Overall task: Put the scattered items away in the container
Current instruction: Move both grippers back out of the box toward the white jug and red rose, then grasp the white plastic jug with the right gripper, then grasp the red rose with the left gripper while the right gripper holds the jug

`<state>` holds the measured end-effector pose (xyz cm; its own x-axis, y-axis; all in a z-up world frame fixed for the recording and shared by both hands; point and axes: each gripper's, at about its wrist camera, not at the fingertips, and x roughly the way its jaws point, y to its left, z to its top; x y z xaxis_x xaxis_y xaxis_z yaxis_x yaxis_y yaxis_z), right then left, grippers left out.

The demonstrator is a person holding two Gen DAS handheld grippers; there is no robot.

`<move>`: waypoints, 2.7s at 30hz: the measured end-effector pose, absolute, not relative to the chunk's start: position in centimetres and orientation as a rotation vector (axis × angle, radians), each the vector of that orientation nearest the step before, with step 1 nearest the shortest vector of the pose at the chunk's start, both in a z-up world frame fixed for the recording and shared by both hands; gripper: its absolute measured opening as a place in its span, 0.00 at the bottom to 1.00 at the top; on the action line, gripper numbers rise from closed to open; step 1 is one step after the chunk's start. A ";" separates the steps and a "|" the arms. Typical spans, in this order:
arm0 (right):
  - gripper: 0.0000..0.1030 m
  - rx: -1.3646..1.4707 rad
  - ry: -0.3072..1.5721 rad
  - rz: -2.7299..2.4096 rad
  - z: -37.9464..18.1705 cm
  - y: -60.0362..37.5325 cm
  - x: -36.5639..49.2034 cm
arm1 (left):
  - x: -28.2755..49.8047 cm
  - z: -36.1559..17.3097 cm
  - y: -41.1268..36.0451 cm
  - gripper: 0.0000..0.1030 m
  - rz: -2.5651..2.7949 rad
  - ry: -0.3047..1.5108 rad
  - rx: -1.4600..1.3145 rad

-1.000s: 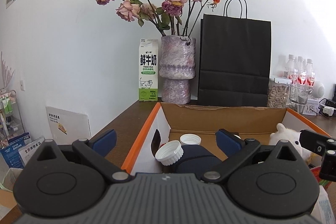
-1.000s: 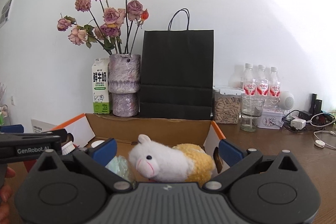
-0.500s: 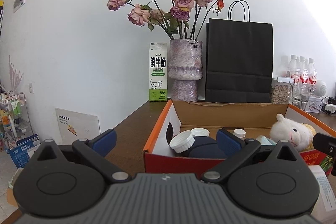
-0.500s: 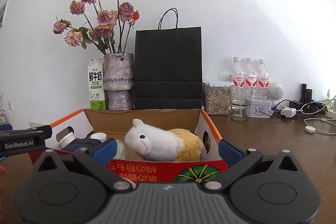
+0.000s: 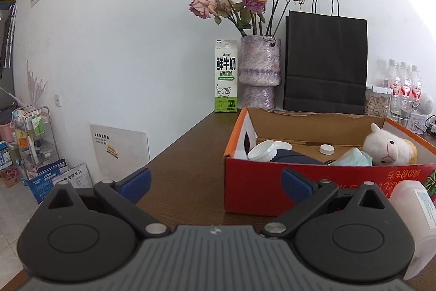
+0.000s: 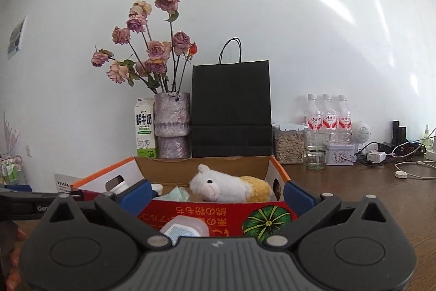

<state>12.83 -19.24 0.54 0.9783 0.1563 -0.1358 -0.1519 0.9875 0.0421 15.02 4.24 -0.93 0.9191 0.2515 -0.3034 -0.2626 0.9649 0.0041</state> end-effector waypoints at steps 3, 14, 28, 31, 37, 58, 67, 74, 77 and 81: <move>1.00 0.027 0.154 0.181 0.6 -18.8 11.8 | 14.2 -0.9 4.9 1.00 0.260 0.320 -0.050; 0.97 -0.077 0.367 0.171 -0.9 -15.9 13.0 | 13.0 -1.2 6.7 1.00 0.246 0.383 -0.074; 0.71 -0.061 0.490 0.126 -1.8 -17.6 16.2 | 13.8 -1.6 7.0 1.00 0.239 0.443 -0.088; 0.39 -0.022 0.562 0.190 -2.3 -17.9 17.5 | 14.0 -1.7 7.0 1.00 0.237 0.452 -0.088; 0.38 0.027 0.558 0.193 -2.4 -19.4 17.3 | 14.5 -1.8 6.1 1.00 0.213 0.477 -0.050; 0.38 0.077 0.445 0.145 -1.5 -23.6 15.7 | 16.8 -2.4 0.0 1.00 0.000 0.510 -0.016; 0.38 0.109 0.450 0.126 -1.5 -24.8 15.9 | 16.8 -2.3 -0.1 0.98 -0.050 0.510 -0.056; 0.38 0.113 0.448 0.126 -1.5 -25.0 15.8 | 17.8 -2.3 -1.5 0.96 -0.060 0.530 -0.030; 0.38 0.111 0.447 0.128 -1.5 -24.9 15.8 | 18.8 -2.9 -1.8 0.80 -0.079 0.586 -0.040; 0.38 0.112 0.454 0.135 -1.5 -24.9 15.8 | 19.1 -3.4 -1.6 0.38 -0.079 0.626 -0.059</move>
<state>15.80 -24.85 -1.54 0.8902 0.1545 -0.4286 -0.1047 0.9849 0.1376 19.05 -1.58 -3.38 0.8078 -0.0912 -0.5824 0.0556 0.9953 -0.0788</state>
